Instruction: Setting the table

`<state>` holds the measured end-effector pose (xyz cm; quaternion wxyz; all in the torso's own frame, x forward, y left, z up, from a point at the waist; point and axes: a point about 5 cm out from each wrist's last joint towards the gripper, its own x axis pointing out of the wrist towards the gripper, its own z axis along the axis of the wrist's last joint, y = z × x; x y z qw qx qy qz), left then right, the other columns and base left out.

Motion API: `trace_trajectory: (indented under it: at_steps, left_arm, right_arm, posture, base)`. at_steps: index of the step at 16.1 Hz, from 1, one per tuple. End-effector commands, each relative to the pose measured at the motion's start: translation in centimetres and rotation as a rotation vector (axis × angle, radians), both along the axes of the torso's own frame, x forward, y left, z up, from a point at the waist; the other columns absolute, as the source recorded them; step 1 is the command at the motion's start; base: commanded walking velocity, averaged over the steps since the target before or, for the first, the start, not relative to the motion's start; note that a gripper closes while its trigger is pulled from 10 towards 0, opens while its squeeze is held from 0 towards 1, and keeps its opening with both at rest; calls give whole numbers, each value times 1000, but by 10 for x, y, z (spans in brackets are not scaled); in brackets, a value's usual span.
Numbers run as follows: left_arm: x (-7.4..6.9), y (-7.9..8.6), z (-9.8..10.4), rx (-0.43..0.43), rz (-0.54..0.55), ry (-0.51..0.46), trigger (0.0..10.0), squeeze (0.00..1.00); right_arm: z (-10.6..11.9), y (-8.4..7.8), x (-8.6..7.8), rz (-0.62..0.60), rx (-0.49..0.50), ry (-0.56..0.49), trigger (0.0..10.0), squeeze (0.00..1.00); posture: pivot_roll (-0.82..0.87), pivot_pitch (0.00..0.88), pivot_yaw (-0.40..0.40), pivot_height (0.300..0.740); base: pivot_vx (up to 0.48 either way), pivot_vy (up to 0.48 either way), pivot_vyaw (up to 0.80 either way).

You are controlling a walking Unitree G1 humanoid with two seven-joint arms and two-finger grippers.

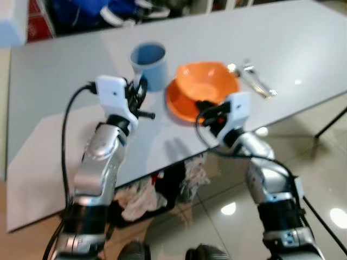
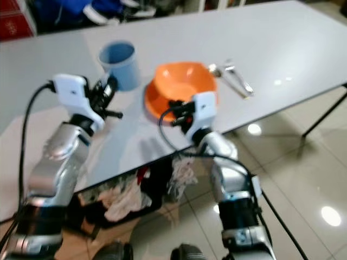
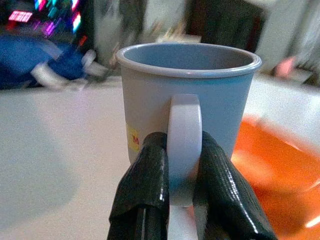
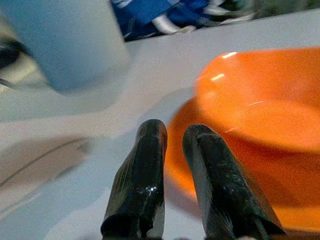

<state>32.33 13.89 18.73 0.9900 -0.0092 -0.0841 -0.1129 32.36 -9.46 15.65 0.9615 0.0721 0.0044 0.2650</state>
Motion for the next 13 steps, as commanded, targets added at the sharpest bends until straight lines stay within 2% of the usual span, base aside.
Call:
trace_trajectory:
  at_steps: [1,3,4,6,7,10,13]
  left_arm:
    - [7,0,-3,47,40,2,10000,0]
    - [17,2,-7,64,67,-2,10000,0]
    - [25,0,-2,55,75,-29,10000,0]
    - [30,-3,6,29,59,-57,10000,0]
    - [36,-10,13,24,30,-81,10000,0]
    - [46,-17,12,19,-1,-70,10000,0]
    - [57,-15,15,27,29,-76,10000,0]
  right_arm:
    - [-1,-5,-5,-2,2,4,10000,0]
    - [-2,-8,-13,7,8,10,10000,0]
    - [-3,-8,-21,19,11,21,10000,0]
    - [-3,-8,-31,37,19,31,10000,0]
    - [-3,-11,-42,36,19,42,10000,0]
    - [-2,-16,-56,17,15,69,10000,0]
    - [3,-22,-72,-2,17,90,10000,0]
  posture:
    - [-129,138,-2,740]
    - [-143,159,5,740]
    - [-157,187,8,740]
    - [-171,214,12,740]
    - [-189,254,19,740]
    - [-223,321,26,740]
    - [-252,385,23,740]
  base:
    - [0,0,0]
    - [0,0,0]
    - [0,0,0]
    - [0,0,0]
    - [0,0,0]
    - [0,0,0]
    - [0,0,0]
